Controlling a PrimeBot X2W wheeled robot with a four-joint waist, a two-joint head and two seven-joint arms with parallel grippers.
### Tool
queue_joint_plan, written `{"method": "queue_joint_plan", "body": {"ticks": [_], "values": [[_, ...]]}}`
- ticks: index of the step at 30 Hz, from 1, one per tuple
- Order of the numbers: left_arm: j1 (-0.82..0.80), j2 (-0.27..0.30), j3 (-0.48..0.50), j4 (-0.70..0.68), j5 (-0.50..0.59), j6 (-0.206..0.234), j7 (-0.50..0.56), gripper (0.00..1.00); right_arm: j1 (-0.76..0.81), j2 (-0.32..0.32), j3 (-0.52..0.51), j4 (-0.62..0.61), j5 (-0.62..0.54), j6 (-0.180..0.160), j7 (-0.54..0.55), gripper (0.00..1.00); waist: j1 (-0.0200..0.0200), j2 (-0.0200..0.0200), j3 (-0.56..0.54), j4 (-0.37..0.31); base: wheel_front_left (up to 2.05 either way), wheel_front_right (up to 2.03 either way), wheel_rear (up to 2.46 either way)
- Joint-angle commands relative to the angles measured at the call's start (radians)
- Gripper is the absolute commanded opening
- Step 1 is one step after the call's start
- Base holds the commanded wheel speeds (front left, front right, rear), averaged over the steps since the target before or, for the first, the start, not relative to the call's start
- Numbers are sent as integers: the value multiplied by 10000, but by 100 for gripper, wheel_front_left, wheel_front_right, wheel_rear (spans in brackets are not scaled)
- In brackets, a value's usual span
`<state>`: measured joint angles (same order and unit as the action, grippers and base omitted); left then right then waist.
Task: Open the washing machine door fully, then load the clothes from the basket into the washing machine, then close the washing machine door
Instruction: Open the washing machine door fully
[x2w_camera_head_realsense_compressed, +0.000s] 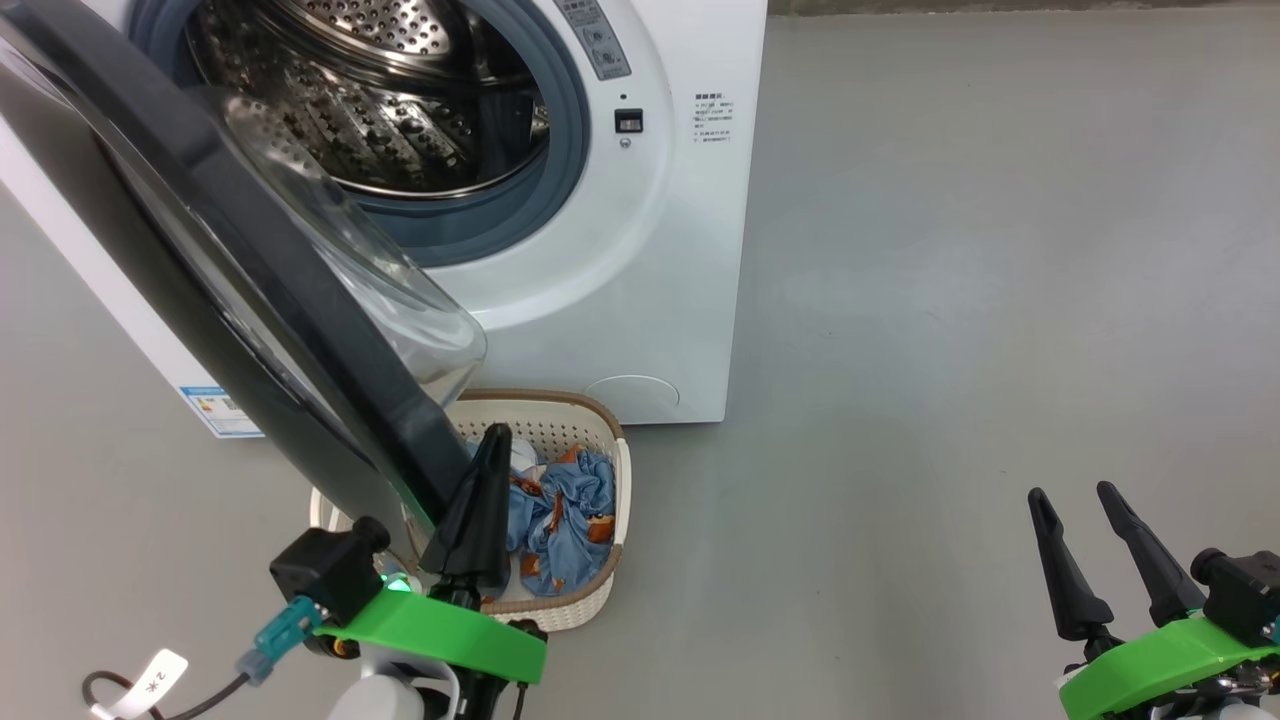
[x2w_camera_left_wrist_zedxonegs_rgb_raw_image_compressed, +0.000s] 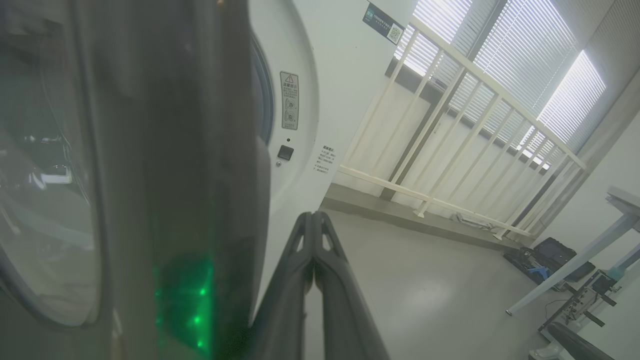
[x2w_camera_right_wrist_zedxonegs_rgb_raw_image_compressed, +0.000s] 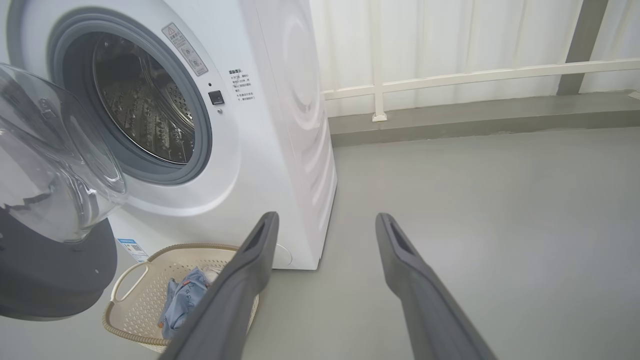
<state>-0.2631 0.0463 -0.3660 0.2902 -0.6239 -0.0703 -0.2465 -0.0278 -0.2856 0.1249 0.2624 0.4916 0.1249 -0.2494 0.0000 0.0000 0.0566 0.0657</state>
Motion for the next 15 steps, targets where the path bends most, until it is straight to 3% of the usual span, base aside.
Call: {"method": "queue_joint_plan", "body": {"ticks": [1, 15], "values": [[-356, 145, 411, -162, -3, -40, -98, 0, 0, -215, 140, -264, -66, 58, -124, 100, 0, 0, -16, 16, 0, 0, 0], [-355, 129, 827, 44, -45, -172, -145, 0, 12, -250, 102, -305, -57, 58, -124, 100, 0, 0, 5, 201, 0, 0, 0]]}}
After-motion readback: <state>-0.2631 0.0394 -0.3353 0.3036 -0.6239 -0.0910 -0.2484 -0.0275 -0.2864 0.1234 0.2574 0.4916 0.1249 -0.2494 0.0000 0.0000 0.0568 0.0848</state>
